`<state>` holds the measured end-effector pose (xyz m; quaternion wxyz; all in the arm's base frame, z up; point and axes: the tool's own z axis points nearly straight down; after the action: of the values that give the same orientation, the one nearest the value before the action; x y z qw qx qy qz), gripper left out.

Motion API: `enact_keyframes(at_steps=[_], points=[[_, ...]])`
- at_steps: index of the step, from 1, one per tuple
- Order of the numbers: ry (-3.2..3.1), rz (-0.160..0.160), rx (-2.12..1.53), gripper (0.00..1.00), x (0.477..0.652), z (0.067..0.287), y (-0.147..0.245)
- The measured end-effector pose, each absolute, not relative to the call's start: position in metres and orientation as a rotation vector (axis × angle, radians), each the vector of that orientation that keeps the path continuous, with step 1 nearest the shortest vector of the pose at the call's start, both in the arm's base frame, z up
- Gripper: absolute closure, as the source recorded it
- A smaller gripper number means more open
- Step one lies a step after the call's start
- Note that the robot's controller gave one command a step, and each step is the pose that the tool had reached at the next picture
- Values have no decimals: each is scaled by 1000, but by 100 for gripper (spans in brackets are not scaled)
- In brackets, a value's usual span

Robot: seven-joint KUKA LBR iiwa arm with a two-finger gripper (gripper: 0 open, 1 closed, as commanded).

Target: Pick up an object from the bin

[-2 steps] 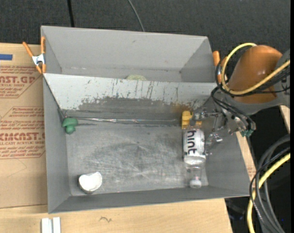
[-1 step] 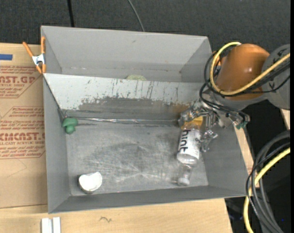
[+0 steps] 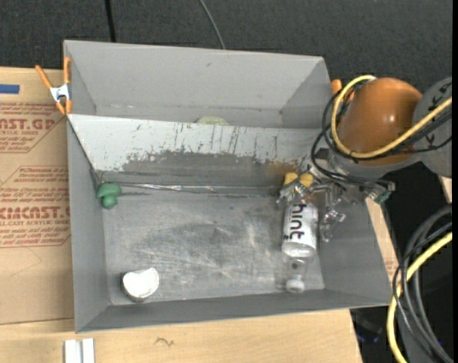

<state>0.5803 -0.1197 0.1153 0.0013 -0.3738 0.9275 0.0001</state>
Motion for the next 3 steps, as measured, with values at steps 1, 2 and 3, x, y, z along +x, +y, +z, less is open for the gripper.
enact_keyframes(at_steps=[1,2,3], points=[[2824,-1,-1376,0,580,85,-113],[2535,12,-1856,100,587,75,-116],[2535,12,-1856,100,587,75,-116]])
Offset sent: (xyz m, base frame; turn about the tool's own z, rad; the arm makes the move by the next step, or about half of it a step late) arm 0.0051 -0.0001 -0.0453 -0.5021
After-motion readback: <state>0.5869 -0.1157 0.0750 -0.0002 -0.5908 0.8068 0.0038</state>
